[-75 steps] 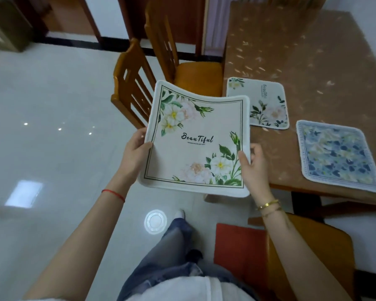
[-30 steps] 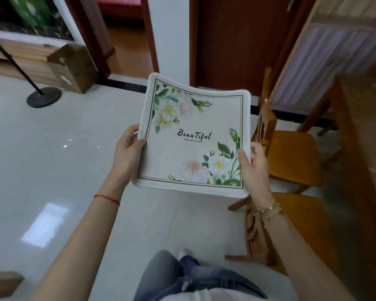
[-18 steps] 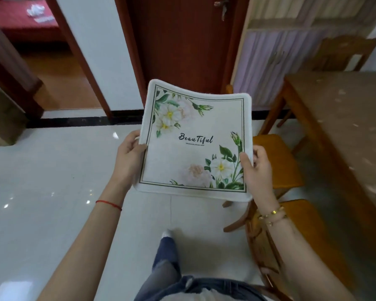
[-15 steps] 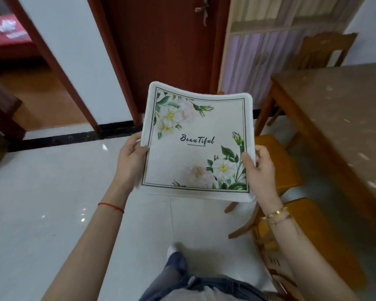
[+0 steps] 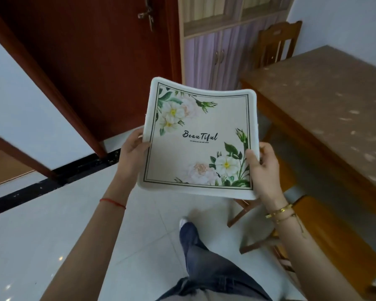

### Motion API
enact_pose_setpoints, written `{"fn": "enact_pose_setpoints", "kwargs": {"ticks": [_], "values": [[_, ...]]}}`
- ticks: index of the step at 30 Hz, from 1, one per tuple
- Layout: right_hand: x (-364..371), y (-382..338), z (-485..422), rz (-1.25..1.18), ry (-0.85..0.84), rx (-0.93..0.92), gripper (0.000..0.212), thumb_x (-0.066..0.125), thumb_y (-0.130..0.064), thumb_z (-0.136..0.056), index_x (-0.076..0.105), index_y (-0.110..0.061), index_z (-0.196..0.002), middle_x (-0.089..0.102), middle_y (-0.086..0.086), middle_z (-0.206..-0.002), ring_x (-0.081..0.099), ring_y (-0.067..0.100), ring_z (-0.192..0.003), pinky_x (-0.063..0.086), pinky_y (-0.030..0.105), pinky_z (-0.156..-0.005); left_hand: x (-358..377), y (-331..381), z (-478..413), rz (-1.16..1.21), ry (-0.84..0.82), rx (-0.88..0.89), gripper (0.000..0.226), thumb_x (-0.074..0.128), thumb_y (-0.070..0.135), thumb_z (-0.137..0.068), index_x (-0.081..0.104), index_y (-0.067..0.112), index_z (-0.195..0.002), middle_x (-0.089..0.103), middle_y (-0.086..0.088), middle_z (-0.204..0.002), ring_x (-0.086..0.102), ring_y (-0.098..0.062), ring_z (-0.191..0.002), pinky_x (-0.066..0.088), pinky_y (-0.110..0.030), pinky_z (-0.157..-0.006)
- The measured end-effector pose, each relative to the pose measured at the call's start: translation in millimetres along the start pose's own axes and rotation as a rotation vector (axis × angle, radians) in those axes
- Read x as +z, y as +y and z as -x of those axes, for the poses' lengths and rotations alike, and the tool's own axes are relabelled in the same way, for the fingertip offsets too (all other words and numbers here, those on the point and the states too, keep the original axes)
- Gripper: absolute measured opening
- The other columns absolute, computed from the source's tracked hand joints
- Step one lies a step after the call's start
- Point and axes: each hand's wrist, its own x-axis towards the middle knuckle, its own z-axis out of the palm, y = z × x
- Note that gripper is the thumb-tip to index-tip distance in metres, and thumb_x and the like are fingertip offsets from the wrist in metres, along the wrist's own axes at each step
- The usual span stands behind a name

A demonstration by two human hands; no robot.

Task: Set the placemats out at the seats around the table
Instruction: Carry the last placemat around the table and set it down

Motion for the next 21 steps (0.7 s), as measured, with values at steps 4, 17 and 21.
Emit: {"fn": "enact_pose_setpoints", "kwargs": {"ticks": [4,17,21], "values": [[42,0,-54,-0.029,0.014,0.041,0.010,0.054,-0.025,-0.097,0.053,-0.019,-0.104,0.069,0.001,-0.102,0.071,0.025,-0.092,0.061,0.042,-0.076,1,-3,-77,-0.010,-0.013,0.002,0.035,0.051,-0.003,-0.089,0.067,0.028,-0.096,0.073,0.022,-0.077,0.066,0.008,-0.070,0.052,-0.010,-0.064],[156,-34,-251,-0.036,0.153,0.051,0.011,0.056,-0.020,-0.097,0.055,-0.016,-0.107,0.067,-0.009,-0.094,0.069,0.020,-0.088,0.059,0.039,-0.076,26,11,-350,0.009,-0.158,0.005,0.035,0.049,-0.005,-0.089,0.066,0.016,-0.110,0.070,0.011,-0.097,0.067,0.005,-0.079,0.053,-0.014,-0.070],[184,-32,-298,-0.036,0.209,0.074,0.007,0.055,-0.021,-0.097,0.055,-0.027,-0.100,0.067,-0.006,-0.094,0.069,0.028,-0.090,0.059,0.044,-0.075,41,7,-426,0.032,-0.254,-0.005,0.034,0.052,-0.005,-0.088,0.067,0.016,-0.109,0.072,0.008,-0.098,0.068,-0.005,-0.085,0.056,-0.020,-0.075]]}}
